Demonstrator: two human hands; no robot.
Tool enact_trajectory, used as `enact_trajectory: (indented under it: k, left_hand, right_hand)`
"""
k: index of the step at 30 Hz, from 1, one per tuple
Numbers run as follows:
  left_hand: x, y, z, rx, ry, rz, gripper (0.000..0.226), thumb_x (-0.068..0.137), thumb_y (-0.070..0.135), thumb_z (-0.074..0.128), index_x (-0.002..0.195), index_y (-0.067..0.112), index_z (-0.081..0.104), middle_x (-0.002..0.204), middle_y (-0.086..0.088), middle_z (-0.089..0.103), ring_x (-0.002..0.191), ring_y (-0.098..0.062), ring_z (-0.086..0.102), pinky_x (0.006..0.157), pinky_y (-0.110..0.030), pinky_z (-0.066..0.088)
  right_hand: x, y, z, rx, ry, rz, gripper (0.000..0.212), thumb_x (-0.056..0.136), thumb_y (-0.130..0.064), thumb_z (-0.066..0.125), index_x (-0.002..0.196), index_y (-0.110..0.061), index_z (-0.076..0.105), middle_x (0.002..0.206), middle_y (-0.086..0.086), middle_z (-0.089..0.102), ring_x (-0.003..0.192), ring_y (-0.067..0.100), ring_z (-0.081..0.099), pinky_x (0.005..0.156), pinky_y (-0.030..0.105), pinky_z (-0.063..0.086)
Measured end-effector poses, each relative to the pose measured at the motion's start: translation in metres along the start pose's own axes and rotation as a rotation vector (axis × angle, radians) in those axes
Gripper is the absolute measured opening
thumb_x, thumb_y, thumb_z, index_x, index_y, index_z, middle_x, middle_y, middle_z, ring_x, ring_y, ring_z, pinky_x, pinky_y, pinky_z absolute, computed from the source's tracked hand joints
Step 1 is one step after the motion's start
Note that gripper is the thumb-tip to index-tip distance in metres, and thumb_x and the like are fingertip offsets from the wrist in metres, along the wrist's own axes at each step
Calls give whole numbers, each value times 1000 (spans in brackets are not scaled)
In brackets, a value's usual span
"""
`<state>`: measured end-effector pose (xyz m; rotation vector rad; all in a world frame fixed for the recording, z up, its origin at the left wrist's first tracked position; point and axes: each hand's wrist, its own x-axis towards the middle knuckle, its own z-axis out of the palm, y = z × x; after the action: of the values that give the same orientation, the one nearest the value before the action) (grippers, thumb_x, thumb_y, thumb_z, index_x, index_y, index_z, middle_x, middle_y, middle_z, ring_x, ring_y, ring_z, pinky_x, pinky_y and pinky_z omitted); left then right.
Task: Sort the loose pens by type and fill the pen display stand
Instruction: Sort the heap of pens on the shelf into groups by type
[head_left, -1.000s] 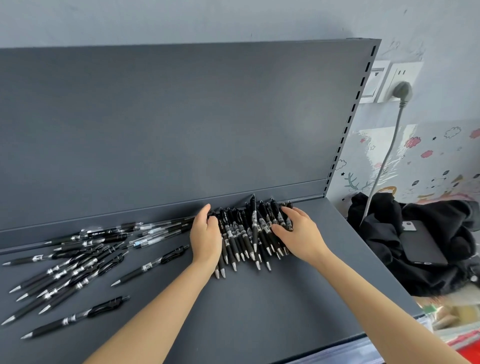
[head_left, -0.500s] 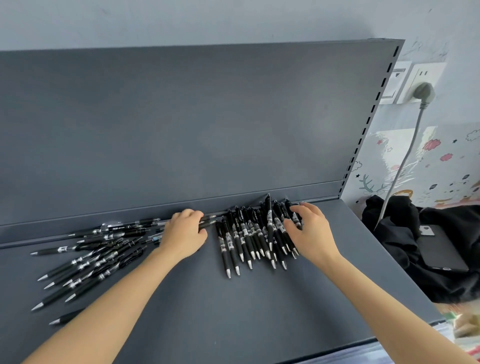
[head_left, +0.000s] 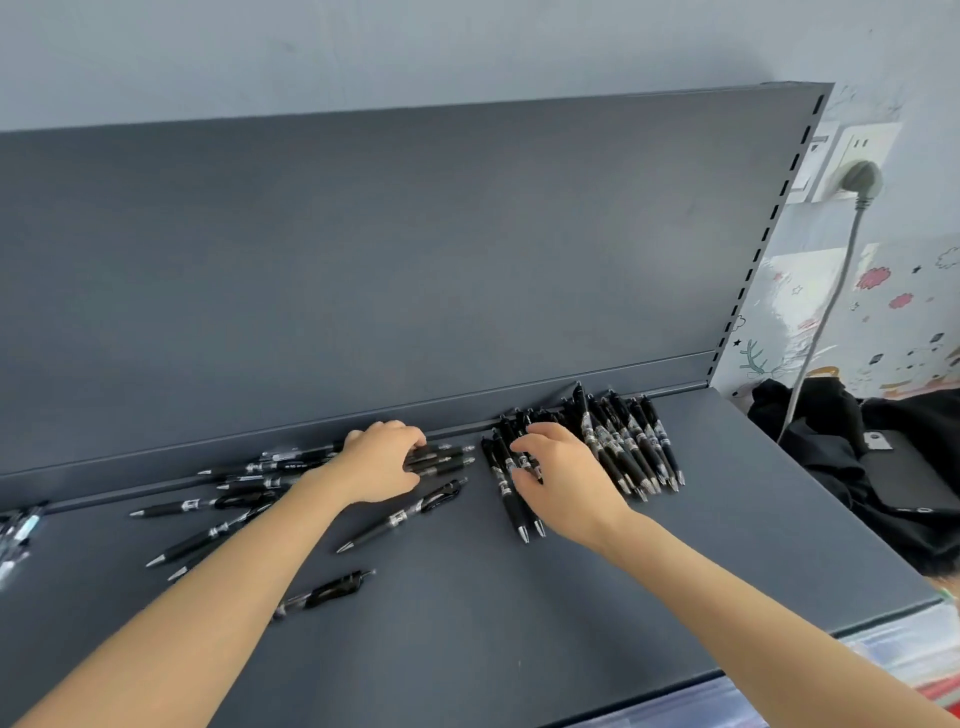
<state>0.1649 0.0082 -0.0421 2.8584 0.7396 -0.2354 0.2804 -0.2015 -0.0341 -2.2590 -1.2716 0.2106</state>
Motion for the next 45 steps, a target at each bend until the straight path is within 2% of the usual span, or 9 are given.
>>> enact_trajectory:
  k: [4,11,17,21,24,28,32,34,45]
  left_hand:
    - [-16,-18,-5,-141,-103,116,46,78,16,68,121,26,57,113,9,52,107,-14,54,93,-29,45]
    - [-49,-43,-4,-189,3,181,38,84,12,60,119,27,60,112,13,53,104,-8,51,90,-25,42]
    - [-85,-76,7,-248,248,52,22,92,12,56,111,19,66,110,7,58,101,-11,55,88,-21,40]
    - [-103,-92,11,-246,276,-15,22,93,11,54,110,18,67,109,5,60,103,-11,54,90,-21,41]
    - [-114,-98,15,-254,267,-61,20,92,12,57,108,19,66,107,6,57,100,-11,54,90,-25,45]
    - [-125,-105,20,-251,258,-104,15,89,12,62,101,21,65,101,7,51,91,-9,53,82,-22,45]
    - [-131,-106,21,-255,258,-118,12,90,14,60,99,21,65,100,9,50,92,-10,54,83,-27,48]
    - [-133,-107,22,-266,279,-124,11,91,16,58,98,22,65,99,9,50,90,-10,53,84,-29,48]
    - [-121,-86,15,-255,303,24,14,94,20,52,100,22,64,101,15,50,80,-3,47,79,-27,46]
  right_hand:
    - [5,-16,13,-15,-62,-28,36,94,-17,51,128,-10,57,138,4,48,119,19,52,98,25,40]
    - [8,-47,37,-55,-154,-99,36,95,-16,51,131,-12,55,138,5,50,127,19,46,104,23,36]
    - [20,-72,55,-71,-212,-116,33,96,-17,49,127,-10,58,127,7,59,120,23,52,99,26,38]
    - [37,-87,71,-97,-266,-79,14,96,-18,49,92,-18,62,92,3,63,86,26,44,66,26,37]
    - [45,-95,79,-151,-298,-82,22,95,-19,50,107,-4,60,105,12,65,97,32,55,75,32,45]
    - [55,-100,78,-185,-336,-46,14,90,-19,58,82,-7,57,85,8,60,89,32,54,73,32,46]
    - [59,-97,69,-164,-394,-1,34,85,-25,68,114,-8,61,113,7,63,107,24,56,82,27,44]
    - [59,-94,66,-160,-400,40,37,84,-27,70,114,-6,61,113,8,64,106,23,57,80,27,44]
    - [54,-78,60,23,-349,211,38,76,-22,78,97,7,64,82,16,65,64,18,49,66,27,43]
